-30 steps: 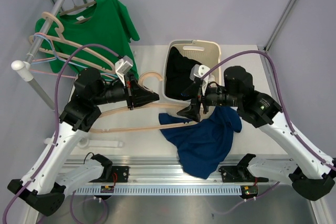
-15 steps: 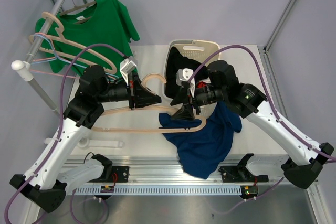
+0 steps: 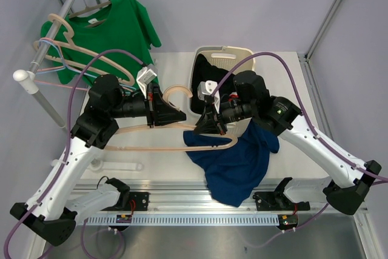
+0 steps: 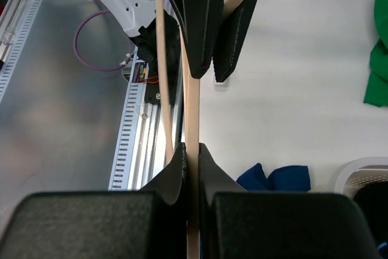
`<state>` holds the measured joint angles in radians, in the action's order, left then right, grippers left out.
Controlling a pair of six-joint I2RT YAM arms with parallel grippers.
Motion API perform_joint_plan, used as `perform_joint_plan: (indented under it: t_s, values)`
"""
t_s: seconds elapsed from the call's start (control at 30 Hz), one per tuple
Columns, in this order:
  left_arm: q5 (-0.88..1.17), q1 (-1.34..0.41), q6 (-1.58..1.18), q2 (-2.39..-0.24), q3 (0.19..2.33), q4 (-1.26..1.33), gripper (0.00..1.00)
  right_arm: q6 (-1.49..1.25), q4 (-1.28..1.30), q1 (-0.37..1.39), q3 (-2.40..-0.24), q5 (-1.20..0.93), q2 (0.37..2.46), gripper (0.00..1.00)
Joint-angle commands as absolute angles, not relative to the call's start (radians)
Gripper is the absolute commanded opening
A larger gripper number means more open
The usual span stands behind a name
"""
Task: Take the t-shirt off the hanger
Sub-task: Place the hanger at the clothesline.
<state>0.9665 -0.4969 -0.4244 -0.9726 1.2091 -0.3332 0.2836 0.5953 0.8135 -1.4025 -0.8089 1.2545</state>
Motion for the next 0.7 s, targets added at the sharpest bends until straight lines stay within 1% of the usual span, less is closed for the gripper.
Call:
perform_joint_plan:
  t_s: [0.0,0.03,0.1,0.13,0.2,0.27,0.37,0.43,0.5,0.57,0.67]
  values:
    - [1.006,-0.495,-0.472,-0.96,1.281,-0.285,0.17,0.305,0.584,0.825,-1.401,-0.824,1.227,0.0]
    - [1.021,-0.497,-0.471,-0.948,1.282,-0.284,0.29,0.323,0.591,0.825,-1.402,-0.825,1.21,0.0]
    - [1.04,-0.497,-0.457,-0.933,1.279,-0.291,0.4,0.343,0.624,0.824,-1.407,-0.837,1.194,0.0]
    - [1.054,-0.495,-0.437,-0.921,1.279,-0.311,0.51,0.359,0.641,0.825,-1.419,-0.853,1.178,0.0]
    - [1.061,-0.494,-0.413,-0.908,1.281,-0.334,0.6,0.373,0.696,0.818,-1.454,-0.853,1.169,0.0]
    - [1.066,-0.495,-0.402,-0.893,1.287,-0.365,0.64,0.38,0.75,0.793,-1.48,-0.859,1.164,0.0]
    - [1.074,-0.494,-0.373,-0.867,1.301,-0.42,0.66,0.388,0.82,0.732,-1.522,-0.883,1.157,0.0]
    - [1.059,-0.494,-0.309,-0.832,1.321,-0.503,0.67,0.396,0.853,0.701,-1.539,-0.907,1.149,0.0]
    - [1.045,-0.494,-0.238,-0.81,1.331,-0.555,0.71,0.387,0.859,0.66,-1.549,-0.925,1.144,0.0]
    - [0.999,-0.494,-0.195,-0.786,1.35,-0.638,0.73,0.379,0.88,0.64,-1.563,-0.946,1.15,0.0]
    - [0.983,-0.494,-0.161,-0.755,1.341,-0.67,0.73,0.371,0.902,0.621,-1.572,-0.962,1.163,0.0]
